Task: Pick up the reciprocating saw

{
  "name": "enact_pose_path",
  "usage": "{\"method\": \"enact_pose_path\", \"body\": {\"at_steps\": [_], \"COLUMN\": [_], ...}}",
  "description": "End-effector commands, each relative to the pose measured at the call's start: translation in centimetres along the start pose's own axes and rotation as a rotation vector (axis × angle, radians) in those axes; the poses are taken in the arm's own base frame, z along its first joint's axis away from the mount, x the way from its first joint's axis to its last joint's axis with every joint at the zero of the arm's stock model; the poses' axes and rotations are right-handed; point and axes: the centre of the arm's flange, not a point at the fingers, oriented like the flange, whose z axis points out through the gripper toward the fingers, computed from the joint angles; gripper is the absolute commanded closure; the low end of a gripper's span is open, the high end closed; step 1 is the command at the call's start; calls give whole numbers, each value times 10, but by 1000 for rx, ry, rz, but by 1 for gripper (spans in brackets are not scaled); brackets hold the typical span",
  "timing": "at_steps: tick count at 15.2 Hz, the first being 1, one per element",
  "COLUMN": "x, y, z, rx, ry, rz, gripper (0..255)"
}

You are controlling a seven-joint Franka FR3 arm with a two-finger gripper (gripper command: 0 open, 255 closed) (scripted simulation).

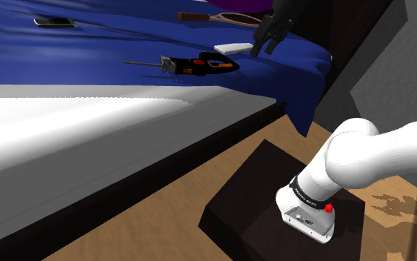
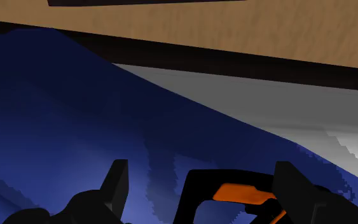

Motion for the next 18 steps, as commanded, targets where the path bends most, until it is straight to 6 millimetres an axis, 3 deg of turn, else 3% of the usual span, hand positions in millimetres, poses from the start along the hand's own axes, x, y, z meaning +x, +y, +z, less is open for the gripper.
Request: {"method": "enact_pose_path", "body": {"at_steps": [1,10,18], "x": [0,88,145], "y": [0,-77,-163], "z": [0,28,52], "rx": [0,47,89], "ry": [0,-46,-87], "rz": [0,-263,-497], "gripper": [0,0,0]}}
